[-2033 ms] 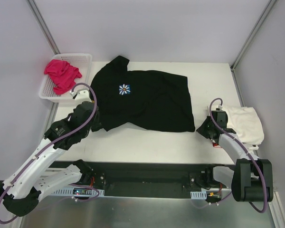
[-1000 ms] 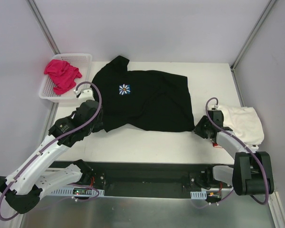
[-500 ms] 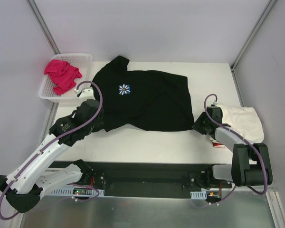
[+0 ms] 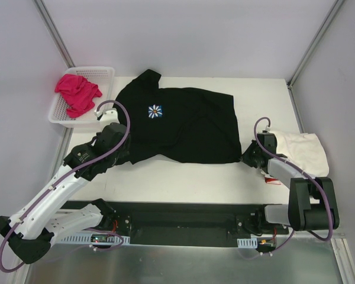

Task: Fold and stack the t-shirts
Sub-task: Grap the side of the flattened tshirt closest away from the robot with both arms, then fold the flattened tshirt in 1/3 of the way

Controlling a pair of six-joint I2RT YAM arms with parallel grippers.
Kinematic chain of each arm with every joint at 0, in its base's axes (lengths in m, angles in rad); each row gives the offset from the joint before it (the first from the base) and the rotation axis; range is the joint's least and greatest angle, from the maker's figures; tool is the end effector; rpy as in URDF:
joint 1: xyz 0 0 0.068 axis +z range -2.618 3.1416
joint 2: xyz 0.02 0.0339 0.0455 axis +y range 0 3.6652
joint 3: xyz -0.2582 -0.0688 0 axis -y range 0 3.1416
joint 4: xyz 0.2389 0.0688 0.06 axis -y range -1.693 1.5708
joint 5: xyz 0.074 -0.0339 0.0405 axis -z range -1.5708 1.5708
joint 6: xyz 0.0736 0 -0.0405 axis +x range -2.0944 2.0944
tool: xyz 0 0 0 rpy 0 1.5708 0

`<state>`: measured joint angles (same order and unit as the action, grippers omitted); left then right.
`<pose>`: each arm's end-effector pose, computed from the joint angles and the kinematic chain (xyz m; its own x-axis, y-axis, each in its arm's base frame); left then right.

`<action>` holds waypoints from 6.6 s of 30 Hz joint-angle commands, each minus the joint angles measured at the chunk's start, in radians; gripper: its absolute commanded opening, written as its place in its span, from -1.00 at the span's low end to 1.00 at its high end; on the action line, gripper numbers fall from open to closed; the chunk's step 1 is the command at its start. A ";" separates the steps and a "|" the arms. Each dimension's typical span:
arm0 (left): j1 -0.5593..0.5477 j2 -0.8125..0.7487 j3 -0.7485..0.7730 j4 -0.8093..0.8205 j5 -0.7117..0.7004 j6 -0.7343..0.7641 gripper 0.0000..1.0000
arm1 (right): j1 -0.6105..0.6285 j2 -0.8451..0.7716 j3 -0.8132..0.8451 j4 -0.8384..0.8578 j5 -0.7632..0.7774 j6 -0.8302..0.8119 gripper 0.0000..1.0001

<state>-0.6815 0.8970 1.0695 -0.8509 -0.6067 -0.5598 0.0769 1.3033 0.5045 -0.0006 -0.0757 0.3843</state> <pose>0.1729 -0.0862 0.3310 -0.5047 -0.1523 -0.8497 -0.1124 0.9875 -0.1102 0.2629 0.0258 0.1275 -0.7111 0.3202 -0.6260 0.1482 0.9386 0.3116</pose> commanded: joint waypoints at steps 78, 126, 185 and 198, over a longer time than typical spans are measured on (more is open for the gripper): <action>0.008 -0.049 -0.013 -0.131 -0.197 -0.043 -1.00 | -0.131 -0.032 0.321 -0.128 0.185 -0.013 -0.98; 0.218 0.215 -0.031 0.181 -0.085 0.196 -1.00 | -0.105 0.264 0.522 -0.087 0.142 0.025 -0.99; 0.378 0.678 0.178 0.331 -0.045 0.296 -1.00 | -0.078 0.603 0.772 -0.122 0.109 0.013 -0.98; 0.410 0.792 0.244 0.429 -0.090 0.350 -1.00 | -0.085 0.616 0.772 -0.108 0.091 0.016 -0.98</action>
<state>-0.2924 1.6600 1.2701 -0.4721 -0.6376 -0.2493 -0.0021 1.9244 1.2415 -0.1265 0.0162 0.4034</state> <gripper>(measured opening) 0.011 0.016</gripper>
